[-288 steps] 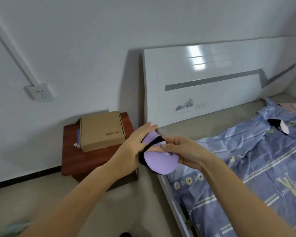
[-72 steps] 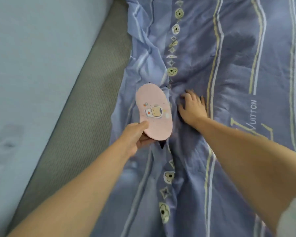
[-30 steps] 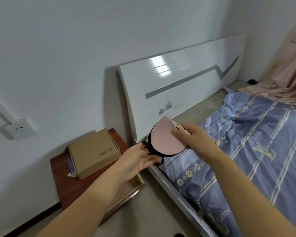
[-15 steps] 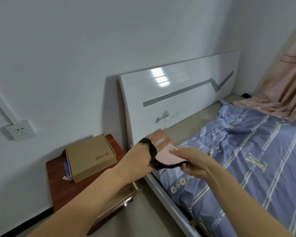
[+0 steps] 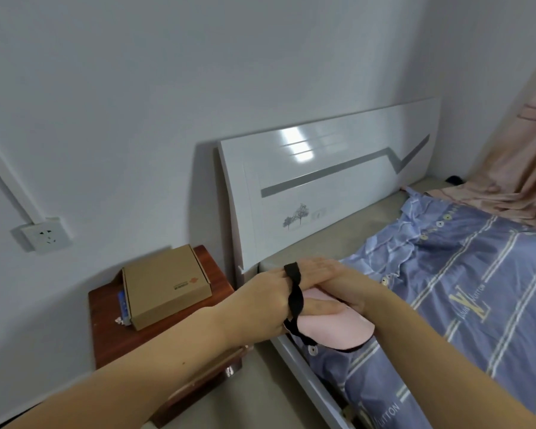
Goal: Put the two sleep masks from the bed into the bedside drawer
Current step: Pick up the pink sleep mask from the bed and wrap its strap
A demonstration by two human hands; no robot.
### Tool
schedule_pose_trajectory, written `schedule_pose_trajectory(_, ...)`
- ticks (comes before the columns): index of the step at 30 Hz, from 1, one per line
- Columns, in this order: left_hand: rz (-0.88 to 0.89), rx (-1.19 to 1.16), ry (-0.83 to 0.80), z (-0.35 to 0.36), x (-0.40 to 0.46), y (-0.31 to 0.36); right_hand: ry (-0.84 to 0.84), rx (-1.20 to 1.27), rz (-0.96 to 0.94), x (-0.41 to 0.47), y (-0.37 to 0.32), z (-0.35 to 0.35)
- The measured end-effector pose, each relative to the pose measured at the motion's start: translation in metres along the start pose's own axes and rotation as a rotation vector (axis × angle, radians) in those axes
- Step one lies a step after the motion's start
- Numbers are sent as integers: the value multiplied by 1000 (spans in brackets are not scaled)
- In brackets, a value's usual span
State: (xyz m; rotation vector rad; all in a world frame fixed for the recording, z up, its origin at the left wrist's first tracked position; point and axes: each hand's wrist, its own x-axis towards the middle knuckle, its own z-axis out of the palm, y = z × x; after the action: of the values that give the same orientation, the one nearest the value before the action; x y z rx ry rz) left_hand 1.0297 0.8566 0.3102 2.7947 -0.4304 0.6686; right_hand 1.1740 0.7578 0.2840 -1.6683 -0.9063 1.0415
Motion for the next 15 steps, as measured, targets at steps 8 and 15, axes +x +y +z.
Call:
schedule_pose_trajectory(8, -159, 52, 54, -2, -24, -35, -3, 312, -50, -9, 3, -18)
schedule_pose_trajectory(15, -42, 59, 3, 14, -16, -31, -243, 286, 54, -10, -3, -33)
